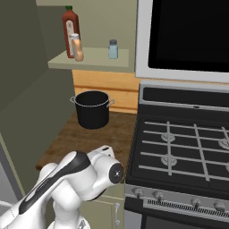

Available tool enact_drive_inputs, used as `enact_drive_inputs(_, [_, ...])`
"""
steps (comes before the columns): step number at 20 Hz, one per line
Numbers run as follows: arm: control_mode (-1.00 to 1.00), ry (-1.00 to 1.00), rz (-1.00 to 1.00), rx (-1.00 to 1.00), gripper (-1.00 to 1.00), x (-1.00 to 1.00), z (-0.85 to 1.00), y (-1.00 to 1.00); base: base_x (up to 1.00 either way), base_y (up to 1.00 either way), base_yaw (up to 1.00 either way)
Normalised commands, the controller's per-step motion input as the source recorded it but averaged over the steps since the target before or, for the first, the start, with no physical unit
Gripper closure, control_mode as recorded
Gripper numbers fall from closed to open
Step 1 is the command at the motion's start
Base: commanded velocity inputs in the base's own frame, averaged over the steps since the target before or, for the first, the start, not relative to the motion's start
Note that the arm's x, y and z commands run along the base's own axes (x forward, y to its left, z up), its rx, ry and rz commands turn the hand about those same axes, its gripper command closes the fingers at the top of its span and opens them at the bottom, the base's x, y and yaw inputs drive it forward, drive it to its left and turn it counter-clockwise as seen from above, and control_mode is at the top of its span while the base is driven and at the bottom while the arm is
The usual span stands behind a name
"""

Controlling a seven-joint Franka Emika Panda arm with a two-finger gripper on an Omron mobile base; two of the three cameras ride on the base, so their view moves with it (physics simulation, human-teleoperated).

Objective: Put the shaker and condiment bottle from the counter next to their counterparts in the cabinet.

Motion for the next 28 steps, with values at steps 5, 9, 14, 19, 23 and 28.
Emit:
enact_drive_inputs(5, [-1.0, 0.0, 0.0, 0.0, -1.0, 0.19, -0.2, 0.0, 0.0, 0.0, 0.0])
enact_drive_inputs(9, [-1.0, 0.0, 0.0, 0.0, -1.0, 0.19, -0.17, 0.0, 0.0, 0.0, 0.0])
enact_drive_inputs(14, [-1.0, 0.0, 0.0, 0.0, -1.0, 0.15, -0.16, 0.0, 0.0, 0.0, 0.0])
enact_drive_inputs(19, [-1.0, 0.0, 0.0, 0.0, -1.0, 0.07, -0.17, 0.0, 0.0, 0.0, 0.0])
enact_drive_inputs(23, [-1.0, 0.0, 0.0, 0.0, -1.0, 0.03, -0.15, 0.03, 0.0, 0.0, 0.0])
enact_drive_inputs(28, [-1.0, 0.0, 0.0, 0.0, -1.0, 0.0, -0.14, 0.05, 0.0, 0.0, 0.0])
